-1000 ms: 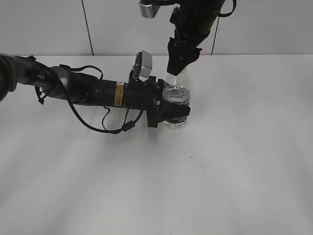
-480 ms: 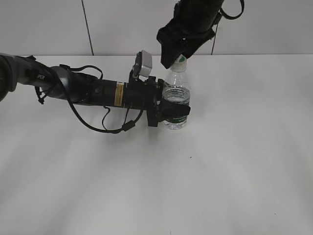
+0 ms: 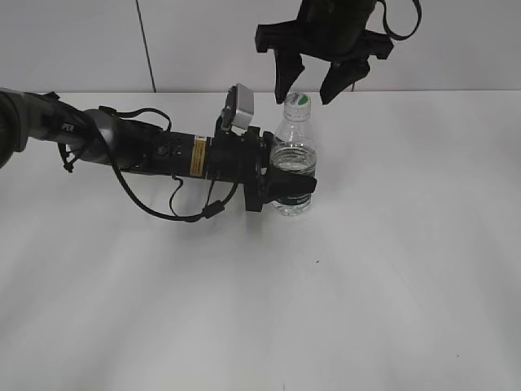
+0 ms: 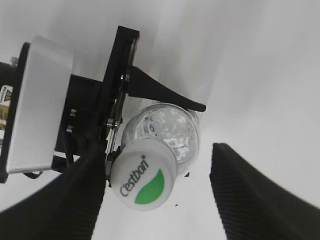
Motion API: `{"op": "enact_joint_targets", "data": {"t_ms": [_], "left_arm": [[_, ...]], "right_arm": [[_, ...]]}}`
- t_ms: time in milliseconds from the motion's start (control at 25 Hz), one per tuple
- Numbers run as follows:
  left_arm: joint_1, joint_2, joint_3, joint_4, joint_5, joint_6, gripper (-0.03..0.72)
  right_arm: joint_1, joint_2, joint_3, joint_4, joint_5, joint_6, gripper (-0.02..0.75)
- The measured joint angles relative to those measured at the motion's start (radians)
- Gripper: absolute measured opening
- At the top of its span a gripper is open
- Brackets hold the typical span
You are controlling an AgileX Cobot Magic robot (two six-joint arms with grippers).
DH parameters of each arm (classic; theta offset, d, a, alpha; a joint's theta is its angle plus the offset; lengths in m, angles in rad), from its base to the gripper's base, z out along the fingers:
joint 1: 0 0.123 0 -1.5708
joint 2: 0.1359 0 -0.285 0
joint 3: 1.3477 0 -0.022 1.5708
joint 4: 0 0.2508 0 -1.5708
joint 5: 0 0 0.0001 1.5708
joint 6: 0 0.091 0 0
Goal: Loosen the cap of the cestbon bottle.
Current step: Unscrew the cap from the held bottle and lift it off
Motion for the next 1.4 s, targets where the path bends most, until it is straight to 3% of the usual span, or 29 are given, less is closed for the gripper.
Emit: {"op": "enact_joint_targets", "data": {"t_ms": [560, 800, 1040, 1240, 1400], "left_arm": [[0.000, 0.000, 0.000, 0.001, 0.000, -0.005, 0.407], [0.000, 0.000, -0.001, 0.001, 0.000, -0.007, 0.407], [0.000, 0.000, -0.001, 0.001, 0.000, -0.009, 0.407], [0.001, 0.000, -0.001, 0.001, -0.001, -0.013, 0.407], [0.001, 0.000, -0.001, 0.001, 0.000, -0.015, 0.407]], "right_arm": [[0.000, 0.000, 0.000, 0.058, 0.000, 0.093, 0.495], [0.000, 0.009, 0.000, 0.058, 0.000, 0.093, 0.428], [0.000, 0.016, 0.000, 0.057, 0.000, 0.094, 0.408], [0.000, 0.016, 0.000, 0.046, 0.000, 0.094, 0.309], [0.000, 0.016, 0.000, 0.041, 0.000, 0.087, 0.309]]}}
